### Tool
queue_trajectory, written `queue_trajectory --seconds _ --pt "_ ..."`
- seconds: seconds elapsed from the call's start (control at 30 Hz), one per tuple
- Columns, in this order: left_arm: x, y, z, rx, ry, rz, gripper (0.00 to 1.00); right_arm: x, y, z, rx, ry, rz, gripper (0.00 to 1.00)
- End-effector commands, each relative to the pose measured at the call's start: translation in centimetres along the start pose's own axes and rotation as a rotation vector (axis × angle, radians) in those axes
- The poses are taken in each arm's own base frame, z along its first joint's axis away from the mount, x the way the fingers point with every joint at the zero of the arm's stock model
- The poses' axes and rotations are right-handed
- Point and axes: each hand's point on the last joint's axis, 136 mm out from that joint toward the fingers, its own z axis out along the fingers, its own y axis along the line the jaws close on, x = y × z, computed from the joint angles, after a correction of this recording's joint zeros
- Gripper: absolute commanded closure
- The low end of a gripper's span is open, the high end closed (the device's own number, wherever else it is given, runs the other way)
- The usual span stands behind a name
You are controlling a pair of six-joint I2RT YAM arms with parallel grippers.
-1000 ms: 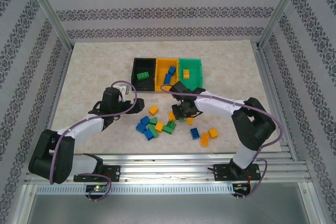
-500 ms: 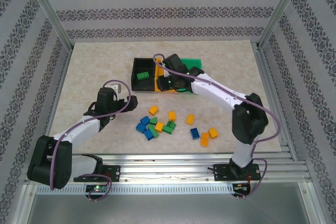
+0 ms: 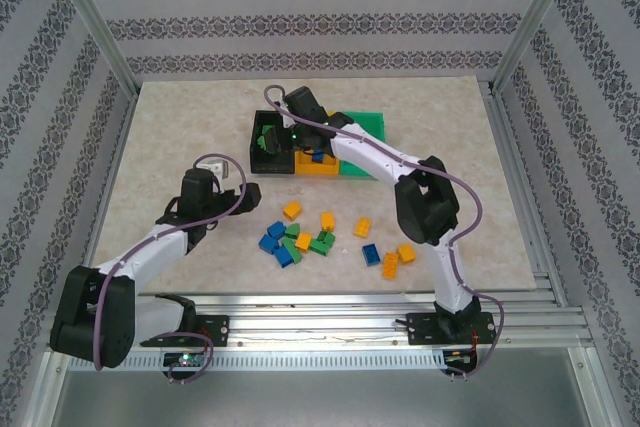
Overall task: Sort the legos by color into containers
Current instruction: Place the lego in the container, then pick up the lego from the center of the table.
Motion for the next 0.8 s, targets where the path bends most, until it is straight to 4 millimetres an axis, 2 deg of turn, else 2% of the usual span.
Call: queue_trajectory --seconds 0.0,0.27,0.47,0.77 --pt "0.0 -1.4 -0.2 0.1 -0.018 0.025 0.01 0.5 0.3 -3.1 -0.015 -0.023 -0.023 0.58" --pt "0.3 -1.2 0.9 0.094 0.02 0.02 0.01 5.6 -3.5 -8.0 0.069 -0.017 -0.038 0.56" --pt "1.1 -1.7 1.5 0.132 0.062 0.024 0.01 8.5 -7.7 -11.4 0.105 -0.057 0.016 0.55" --pt "1.9 -4.5 2.5 0.202 0.182 0.08 0.02 11.7 -13.3 -14.2 0.166 -0.09 0.078 0.54"
